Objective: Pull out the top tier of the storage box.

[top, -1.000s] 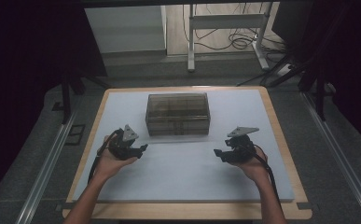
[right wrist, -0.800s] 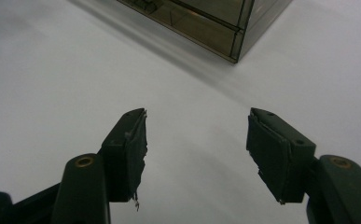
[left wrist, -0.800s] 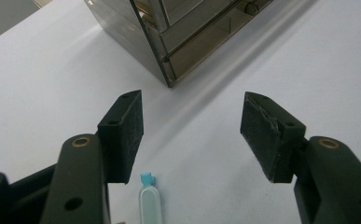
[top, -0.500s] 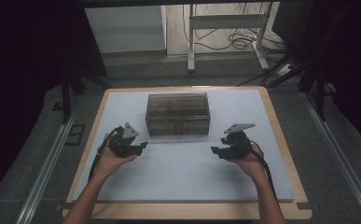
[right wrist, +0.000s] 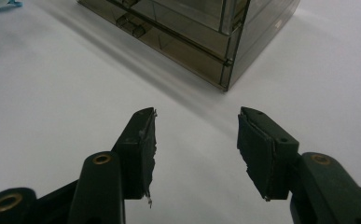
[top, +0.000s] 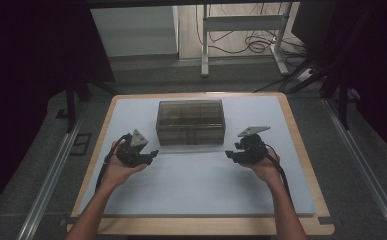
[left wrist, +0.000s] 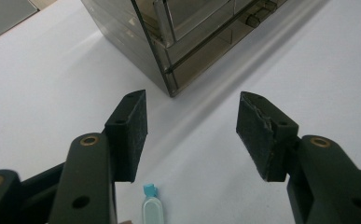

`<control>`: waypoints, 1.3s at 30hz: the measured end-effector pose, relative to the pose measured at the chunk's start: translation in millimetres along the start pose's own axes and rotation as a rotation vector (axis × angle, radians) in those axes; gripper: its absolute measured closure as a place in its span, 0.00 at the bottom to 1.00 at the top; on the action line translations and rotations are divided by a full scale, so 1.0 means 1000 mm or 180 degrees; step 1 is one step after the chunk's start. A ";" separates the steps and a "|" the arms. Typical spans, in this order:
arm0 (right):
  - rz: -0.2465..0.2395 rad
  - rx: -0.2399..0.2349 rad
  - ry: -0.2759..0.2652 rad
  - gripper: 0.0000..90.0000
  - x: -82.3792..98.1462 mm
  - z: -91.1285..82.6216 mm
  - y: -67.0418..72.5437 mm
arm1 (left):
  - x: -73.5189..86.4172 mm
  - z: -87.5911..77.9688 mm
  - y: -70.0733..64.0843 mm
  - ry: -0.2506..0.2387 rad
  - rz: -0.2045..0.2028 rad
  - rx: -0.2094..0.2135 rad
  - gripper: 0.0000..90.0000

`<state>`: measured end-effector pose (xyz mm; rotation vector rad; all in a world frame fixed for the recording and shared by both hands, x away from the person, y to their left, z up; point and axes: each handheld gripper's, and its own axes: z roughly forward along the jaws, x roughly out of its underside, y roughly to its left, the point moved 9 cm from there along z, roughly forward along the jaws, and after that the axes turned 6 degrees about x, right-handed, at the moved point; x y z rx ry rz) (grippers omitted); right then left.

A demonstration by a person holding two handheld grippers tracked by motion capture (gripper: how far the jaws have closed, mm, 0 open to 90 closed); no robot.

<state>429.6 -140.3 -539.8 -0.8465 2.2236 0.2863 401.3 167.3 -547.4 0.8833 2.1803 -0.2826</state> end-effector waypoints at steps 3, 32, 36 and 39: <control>0.0004 -0.0006 -0.0015 0.52 -0.003 0.001 0.000 | -0.003 -0.001 0.000 -0.0011 0.0028 -0.0005 0.49; -0.0093 0.0016 -0.0164 0.61 -0.033 0.007 -0.006 | -0.015 0.007 0.006 -0.0090 -0.0026 -0.0008 0.51; -0.0073 0.0016 -0.0203 0.64 -0.037 0.009 -0.007 | -0.016 0.008 0.008 -0.0087 -0.0032 -0.0010 0.51; -0.0079 0.0016 -0.0219 0.66 -0.039 0.010 -0.007 | -0.019 0.007 0.007 -0.0100 0.0012 -0.0018 0.52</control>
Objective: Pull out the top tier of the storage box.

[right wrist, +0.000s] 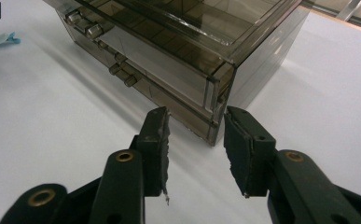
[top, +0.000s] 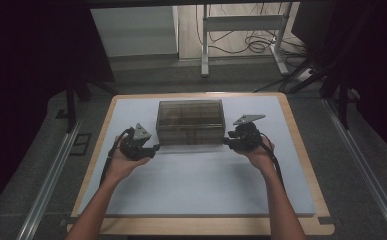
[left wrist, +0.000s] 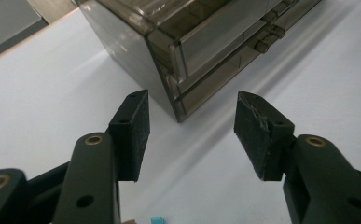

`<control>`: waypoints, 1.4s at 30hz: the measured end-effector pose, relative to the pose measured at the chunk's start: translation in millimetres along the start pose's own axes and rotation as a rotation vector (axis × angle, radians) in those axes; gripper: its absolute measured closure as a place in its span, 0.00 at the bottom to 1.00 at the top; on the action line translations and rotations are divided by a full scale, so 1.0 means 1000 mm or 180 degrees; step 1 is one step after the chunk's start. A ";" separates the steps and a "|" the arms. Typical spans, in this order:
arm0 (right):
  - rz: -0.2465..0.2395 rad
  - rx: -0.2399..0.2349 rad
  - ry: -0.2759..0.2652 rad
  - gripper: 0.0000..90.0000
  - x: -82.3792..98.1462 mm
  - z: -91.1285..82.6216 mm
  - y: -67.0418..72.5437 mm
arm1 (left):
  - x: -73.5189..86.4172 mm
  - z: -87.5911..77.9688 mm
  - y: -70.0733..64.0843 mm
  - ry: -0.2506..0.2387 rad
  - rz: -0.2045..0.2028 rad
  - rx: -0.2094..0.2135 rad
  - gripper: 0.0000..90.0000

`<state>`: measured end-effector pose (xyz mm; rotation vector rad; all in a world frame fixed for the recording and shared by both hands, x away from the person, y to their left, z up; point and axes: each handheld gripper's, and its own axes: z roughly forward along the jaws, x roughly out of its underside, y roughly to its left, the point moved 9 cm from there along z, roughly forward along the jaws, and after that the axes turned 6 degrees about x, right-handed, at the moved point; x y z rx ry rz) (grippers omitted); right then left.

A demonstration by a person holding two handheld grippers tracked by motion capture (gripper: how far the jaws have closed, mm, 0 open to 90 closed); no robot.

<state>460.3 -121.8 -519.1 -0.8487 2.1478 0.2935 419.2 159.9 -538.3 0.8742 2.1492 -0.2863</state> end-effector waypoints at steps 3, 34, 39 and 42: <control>0.0007 -0.0015 -0.0024 0.68 -0.002 0.001 -0.001 | -0.003 0.000 0.001 0.0016 0.0042 -0.0040 0.52; -0.0014 -0.0005 -0.0077 0.85 -0.006 0.009 -0.004 | -0.013 0.008 0.000 -0.0093 0.0102 -0.0127 0.74; -0.0028 0.0005 -0.0080 0.87 -0.006 0.010 -0.005 | -0.013 0.008 0.003 -0.0103 0.0090 -0.0157 0.81; -0.0059 0.0014 -0.0084 0.87 -0.006 0.011 -0.005 | -0.013 0.008 0.003 -0.0130 0.0080 -0.0174 0.83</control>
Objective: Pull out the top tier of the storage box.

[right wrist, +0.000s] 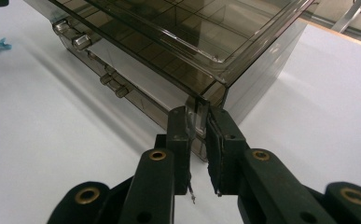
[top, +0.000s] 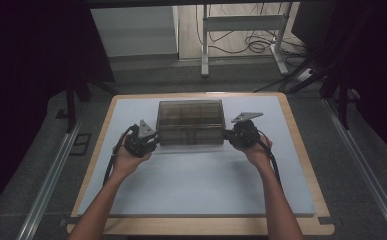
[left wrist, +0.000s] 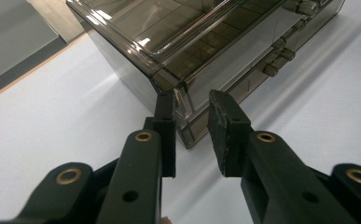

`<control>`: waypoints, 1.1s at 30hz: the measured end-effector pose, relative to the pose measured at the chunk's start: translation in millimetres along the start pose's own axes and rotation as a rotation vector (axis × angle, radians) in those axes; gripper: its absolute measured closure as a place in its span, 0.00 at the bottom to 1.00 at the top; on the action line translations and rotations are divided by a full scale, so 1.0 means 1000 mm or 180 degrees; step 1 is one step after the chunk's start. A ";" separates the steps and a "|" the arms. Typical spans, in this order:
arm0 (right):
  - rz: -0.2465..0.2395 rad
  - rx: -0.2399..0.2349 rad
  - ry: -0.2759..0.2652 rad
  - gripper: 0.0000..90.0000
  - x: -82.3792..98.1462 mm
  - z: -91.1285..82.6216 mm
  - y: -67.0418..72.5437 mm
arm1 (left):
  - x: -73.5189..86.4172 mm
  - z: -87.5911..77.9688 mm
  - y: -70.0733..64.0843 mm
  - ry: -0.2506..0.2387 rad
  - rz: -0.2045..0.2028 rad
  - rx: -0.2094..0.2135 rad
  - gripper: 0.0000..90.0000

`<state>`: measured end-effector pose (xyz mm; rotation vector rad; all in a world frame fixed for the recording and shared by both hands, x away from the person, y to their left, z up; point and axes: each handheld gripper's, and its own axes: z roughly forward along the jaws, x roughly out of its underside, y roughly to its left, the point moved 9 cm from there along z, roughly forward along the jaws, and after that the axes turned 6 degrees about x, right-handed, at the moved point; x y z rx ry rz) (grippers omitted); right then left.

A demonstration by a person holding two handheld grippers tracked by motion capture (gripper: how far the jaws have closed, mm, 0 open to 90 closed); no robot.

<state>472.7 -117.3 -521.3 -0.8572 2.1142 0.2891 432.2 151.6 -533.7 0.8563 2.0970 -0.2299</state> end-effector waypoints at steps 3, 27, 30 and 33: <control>-0.0050 0.0020 -0.0009 0.87 0.000 0.000 0.000 | 0.000 0.000 0.000 -0.0019 0.0007 -0.0030 0.85; -0.0107 0.0018 -0.0034 0.87 0.003 -0.003 0.004 | 0.003 -0.003 -0.004 -0.0037 0.0002 -0.0024 0.86; -0.0106 0.0023 -0.0039 0.87 0.003 -0.004 0.004 | 0.003 -0.003 -0.004 -0.0031 0.0010 -0.0024 0.86; -0.0101 0.0019 -0.0045 0.87 0.004 -0.004 0.005 | 0.003 -0.004 -0.004 -0.0042 0.0017 -0.0021 0.86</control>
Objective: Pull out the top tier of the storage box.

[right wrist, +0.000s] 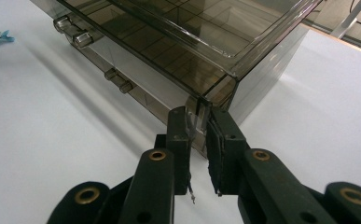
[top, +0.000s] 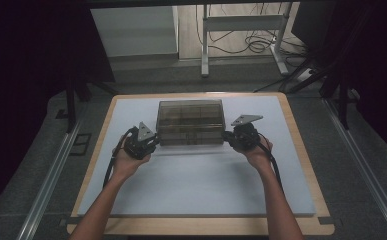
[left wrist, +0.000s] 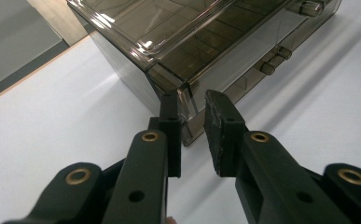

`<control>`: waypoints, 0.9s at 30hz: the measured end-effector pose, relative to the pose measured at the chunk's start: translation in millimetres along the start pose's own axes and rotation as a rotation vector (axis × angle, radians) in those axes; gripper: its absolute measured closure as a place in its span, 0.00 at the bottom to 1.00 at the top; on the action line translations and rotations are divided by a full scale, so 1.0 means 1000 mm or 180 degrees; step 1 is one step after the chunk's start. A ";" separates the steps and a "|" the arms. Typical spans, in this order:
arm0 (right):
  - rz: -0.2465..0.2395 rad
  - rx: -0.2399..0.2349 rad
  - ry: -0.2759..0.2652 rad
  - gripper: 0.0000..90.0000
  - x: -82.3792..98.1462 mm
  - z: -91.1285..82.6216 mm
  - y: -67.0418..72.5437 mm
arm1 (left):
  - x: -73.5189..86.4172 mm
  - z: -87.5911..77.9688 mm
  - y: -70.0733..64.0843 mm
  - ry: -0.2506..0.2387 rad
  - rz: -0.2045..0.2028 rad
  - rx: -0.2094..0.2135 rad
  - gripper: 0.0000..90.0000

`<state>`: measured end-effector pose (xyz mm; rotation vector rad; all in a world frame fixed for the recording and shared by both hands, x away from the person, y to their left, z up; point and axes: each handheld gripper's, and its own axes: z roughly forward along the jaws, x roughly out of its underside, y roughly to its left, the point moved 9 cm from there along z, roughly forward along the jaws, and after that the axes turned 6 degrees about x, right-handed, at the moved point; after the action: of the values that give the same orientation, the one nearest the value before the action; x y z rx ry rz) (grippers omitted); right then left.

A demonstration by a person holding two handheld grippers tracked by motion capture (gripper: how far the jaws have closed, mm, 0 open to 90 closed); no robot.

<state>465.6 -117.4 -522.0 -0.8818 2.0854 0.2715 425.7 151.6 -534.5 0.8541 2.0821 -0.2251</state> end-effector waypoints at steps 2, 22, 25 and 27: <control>0.0003 -0.0001 0.0001 0.87 0.000 0.000 0.000 | 0.000 0.000 0.000 -0.0007 -0.0007 0.0004 0.87; -0.0039 0.0014 -0.0066 0.87 0.005 -0.007 0.006 | 0.003 -0.005 -0.005 -0.0047 0.0009 -0.0004 0.89; -0.0045 0.0010 -0.0072 0.87 0.005 -0.008 0.007 | 0.004 -0.005 -0.005 -0.0057 0.0010 -0.0006 0.89; -0.0045 0.0014 -0.0073 0.87 0.005 -0.008 0.007 | 0.004 -0.005 -0.005 -0.0062 0.0019 -0.0011 0.89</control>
<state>453.9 -118.6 -521.8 -0.8864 2.0571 0.2682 417.2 151.9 -535.0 0.8527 2.0611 -0.2255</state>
